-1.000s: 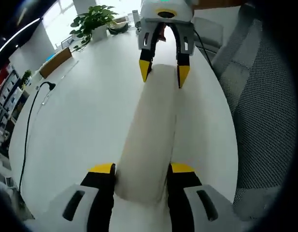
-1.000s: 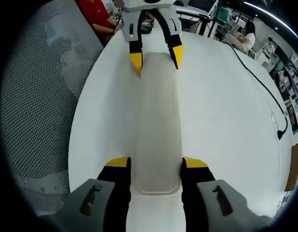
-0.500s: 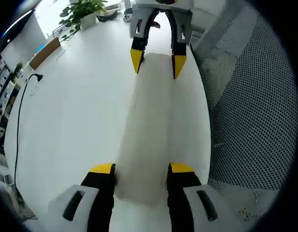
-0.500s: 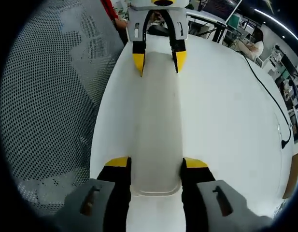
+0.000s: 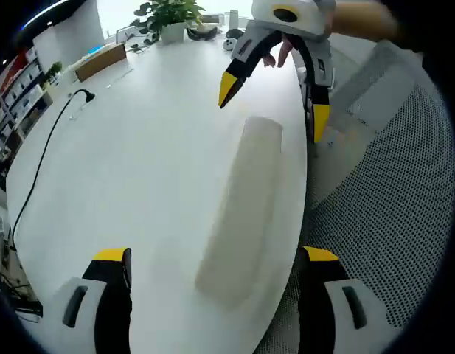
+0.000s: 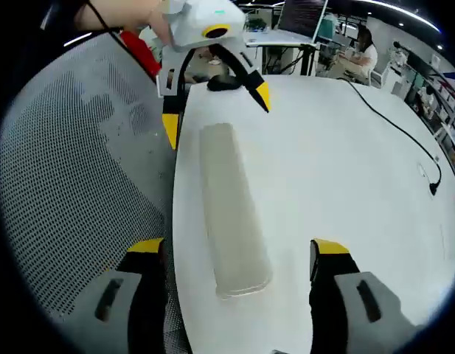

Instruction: Arrange the utensils inside the cutlery case until each visible utensil rests in its matching compartment.

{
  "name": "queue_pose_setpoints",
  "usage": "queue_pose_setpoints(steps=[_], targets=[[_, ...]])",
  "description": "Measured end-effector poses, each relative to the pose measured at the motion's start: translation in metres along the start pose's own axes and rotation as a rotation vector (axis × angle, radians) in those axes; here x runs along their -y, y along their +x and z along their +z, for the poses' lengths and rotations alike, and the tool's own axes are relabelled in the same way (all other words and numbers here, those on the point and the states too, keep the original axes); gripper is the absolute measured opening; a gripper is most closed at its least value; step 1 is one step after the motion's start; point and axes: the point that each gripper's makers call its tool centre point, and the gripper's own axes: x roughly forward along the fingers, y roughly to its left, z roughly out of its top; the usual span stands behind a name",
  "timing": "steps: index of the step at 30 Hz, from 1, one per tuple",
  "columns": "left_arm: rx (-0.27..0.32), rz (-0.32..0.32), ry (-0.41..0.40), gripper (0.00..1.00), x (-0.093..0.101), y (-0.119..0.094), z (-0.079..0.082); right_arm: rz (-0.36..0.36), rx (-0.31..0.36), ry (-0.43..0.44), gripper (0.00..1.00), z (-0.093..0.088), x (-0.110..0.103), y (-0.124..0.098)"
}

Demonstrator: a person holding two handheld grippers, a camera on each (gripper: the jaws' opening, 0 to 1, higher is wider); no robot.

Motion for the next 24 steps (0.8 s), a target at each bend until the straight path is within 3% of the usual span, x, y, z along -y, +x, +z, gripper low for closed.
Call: queue_pose_setpoints(steps=[2,3,4,5,7,9,11,13,18,22,24], targets=[[0.131,0.05,-0.123,0.99,-0.009,-0.023,0.02,-0.066,0.083,0.048,0.86,0.014,0.008,-0.022],[0.204,0.074,-0.19,1.0,-0.015,-0.035,0.031,-0.126,0.167,0.1,0.89,0.025,0.015,-0.04],[0.287,0.097,-0.273,1.0,-0.021,-0.05,0.04,-0.169,0.223,0.138,0.92,0.032,0.018,-0.053],[0.408,0.132,-0.373,1.0,-0.029,-0.071,0.053,-0.225,0.294,0.208,0.97,0.038,0.024,-0.071],[0.581,0.18,-0.51,1.0,-0.037,-0.108,0.065,-0.303,0.417,0.322,0.99,0.044,0.029,-0.102],[0.702,0.246,-0.584,1.0,-0.042,-0.138,0.068,-0.372,0.494,0.36,0.99,0.046,0.031,-0.124],[0.75,0.309,-0.595,1.0,-0.043,-0.157,0.064,-0.429,0.524,0.395,0.99,0.041,0.029,-0.142],[0.777,0.368,-0.593,1.0,-0.042,-0.173,0.059,-0.517,0.601,0.491,0.99,0.038,0.024,-0.165],[0.845,0.531,-0.592,1.0,-0.034,-0.21,0.047,-0.683,0.68,0.606,0.99,0.018,0.023,-0.199],[0.859,0.515,-0.596,1.0,-0.02,-0.217,0.05,-0.662,0.702,0.583,0.99,0.024,-0.004,-0.203],[0.876,0.56,-0.564,1.0,-0.018,-0.224,0.05,-0.665,0.665,0.559,0.99,0.022,-0.015,-0.197]])
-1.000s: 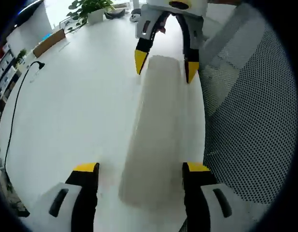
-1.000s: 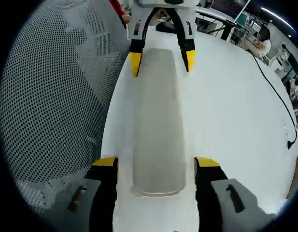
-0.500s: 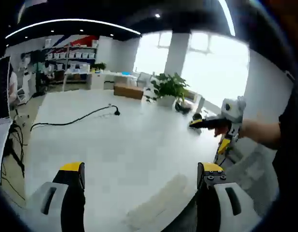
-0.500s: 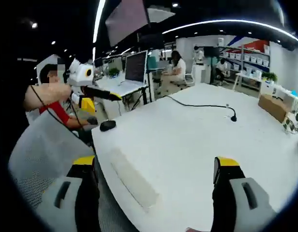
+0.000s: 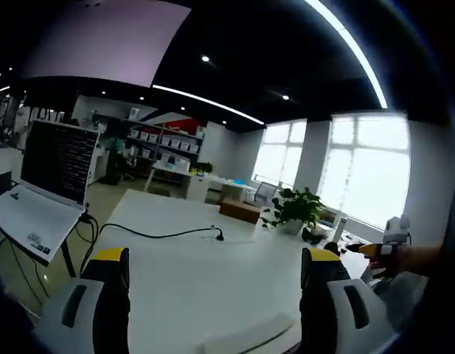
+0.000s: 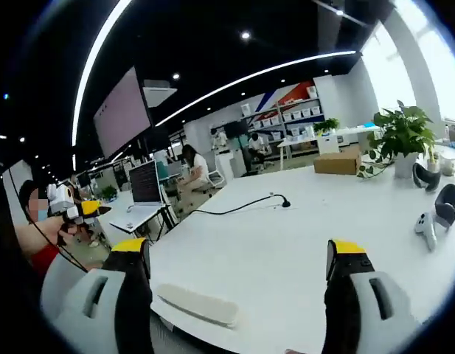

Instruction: Arrange the utensils inside the cutlery case until each visible utensil rests in its matching compartment.

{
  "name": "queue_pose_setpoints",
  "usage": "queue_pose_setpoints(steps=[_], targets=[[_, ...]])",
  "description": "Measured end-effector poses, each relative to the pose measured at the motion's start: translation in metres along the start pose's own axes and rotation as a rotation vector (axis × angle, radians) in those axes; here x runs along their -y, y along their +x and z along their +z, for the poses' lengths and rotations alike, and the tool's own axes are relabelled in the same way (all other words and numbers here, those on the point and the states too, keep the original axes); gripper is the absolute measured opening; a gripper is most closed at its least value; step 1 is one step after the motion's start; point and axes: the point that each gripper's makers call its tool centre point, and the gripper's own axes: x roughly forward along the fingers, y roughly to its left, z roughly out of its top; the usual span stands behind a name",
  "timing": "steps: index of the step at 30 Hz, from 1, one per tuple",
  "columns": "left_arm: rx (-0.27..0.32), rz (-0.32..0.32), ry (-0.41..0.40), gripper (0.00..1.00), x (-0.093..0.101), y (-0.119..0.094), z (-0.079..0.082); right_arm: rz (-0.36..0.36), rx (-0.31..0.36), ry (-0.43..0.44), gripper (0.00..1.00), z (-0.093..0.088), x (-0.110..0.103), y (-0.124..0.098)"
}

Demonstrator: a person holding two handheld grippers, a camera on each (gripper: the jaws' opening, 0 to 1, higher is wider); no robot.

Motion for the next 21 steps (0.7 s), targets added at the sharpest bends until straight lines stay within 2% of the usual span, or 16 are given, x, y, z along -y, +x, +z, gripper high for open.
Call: queue_pose_setpoints(steps=[1,4,5,6,7,8,10,11,13,16,17,18,21], targets=[[0.02,0.031,0.029,1.0,-0.005,-0.003,0.002,-0.007,0.002,-0.006,0.99,-0.004,-0.005,-0.003],[0.057,0.078,-0.018,1.0,-0.012,-0.01,0.002,-0.023,0.019,0.02,0.99,-0.012,-0.011,-0.005],[0.071,0.088,-0.038,1.0,-0.015,-0.011,0.003,-0.026,0.012,0.013,0.99,-0.015,-0.013,-0.004],[0.08,0.095,-0.049,1.0,-0.017,-0.013,0.001,-0.011,-0.029,-0.034,0.99,-0.024,-0.016,-0.003],[0.074,0.088,-0.04,1.0,-0.016,-0.013,-0.002,0.036,-0.063,-0.057,0.99,-0.032,-0.024,-0.001],[0.036,0.073,-0.006,1.0,-0.013,-0.012,-0.011,0.08,-0.082,-0.061,0.99,-0.037,-0.035,0.0],[-0.047,0.069,0.008,1.0,-0.011,-0.013,-0.029,0.107,-0.095,-0.093,0.98,-0.042,-0.045,0.002],[-0.058,0.063,0.005,1.0,-0.009,-0.013,-0.033,0.096,-0.129,-0.155,0.97,-0.047,-0.046,0.003],[-0.06,0.061,0.011,1.0,-0.007,-0.012,-0.037,0.084,-0.133,-0.234,0.96,-0.047,-0.045,0.005],[-0.051,0.103,0.051,1.0,-0.012,-0.012,-0.033,0.105,-0.138,-0.245,0.96,-0.05,-0.047,0.007],[-0.056,0.094,0.067,1.0,-0.01,-0.011,-0.035,0.141,-0.169,-0.265,0.96,-0.057,-0.052,0.008],[-0.06,0.087,0.078,1.0,-0.009,-0.009,-0.037,0.148,-0.186,-0.275,0.95,-0.061,-0.053,0.007],[-0.102,0.082,0.168,1.0,-0.003,-0.007,-0.045,0.156,-0.197,-0.292,0.93,-0.064,-0.054,0.008]])
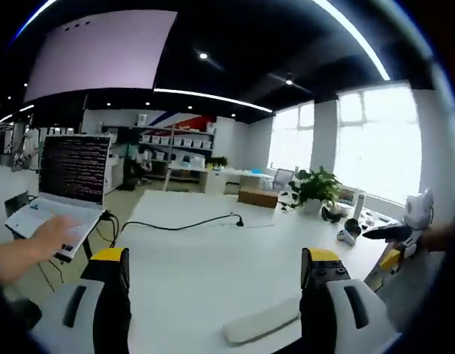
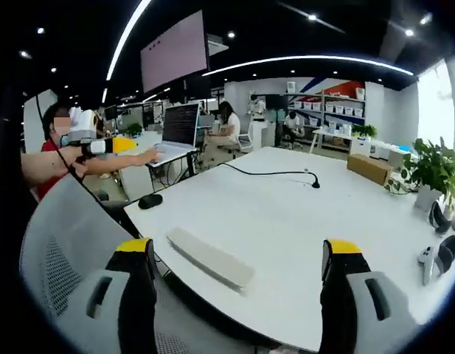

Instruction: Arrange the utensils inside the cutlery case until each visible utensil rests in its matching compartment.

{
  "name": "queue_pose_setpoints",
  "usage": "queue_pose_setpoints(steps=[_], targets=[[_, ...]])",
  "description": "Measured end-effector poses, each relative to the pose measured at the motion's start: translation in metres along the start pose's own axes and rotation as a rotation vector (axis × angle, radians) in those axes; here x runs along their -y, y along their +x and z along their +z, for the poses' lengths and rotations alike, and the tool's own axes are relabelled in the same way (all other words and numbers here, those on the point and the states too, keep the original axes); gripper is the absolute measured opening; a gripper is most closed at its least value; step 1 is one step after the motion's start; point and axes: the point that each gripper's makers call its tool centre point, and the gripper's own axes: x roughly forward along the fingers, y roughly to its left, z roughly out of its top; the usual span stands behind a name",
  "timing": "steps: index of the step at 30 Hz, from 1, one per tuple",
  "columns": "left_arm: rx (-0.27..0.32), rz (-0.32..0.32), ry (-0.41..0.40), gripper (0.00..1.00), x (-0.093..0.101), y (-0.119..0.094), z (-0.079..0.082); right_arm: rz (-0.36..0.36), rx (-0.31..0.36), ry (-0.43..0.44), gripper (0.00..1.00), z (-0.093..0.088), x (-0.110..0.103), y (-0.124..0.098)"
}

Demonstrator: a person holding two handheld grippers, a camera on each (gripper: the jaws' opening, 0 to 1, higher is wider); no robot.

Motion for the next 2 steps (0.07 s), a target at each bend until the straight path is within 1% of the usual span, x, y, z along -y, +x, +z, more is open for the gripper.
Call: queue_pose_setpoints(steps=[2], targets=[[0.003,-0.014,0.032,1.0,0.0062,0.0007,0.0006,-0.009,0.016,0.016,0.93,0.0026,0.0034,-0.0012]])
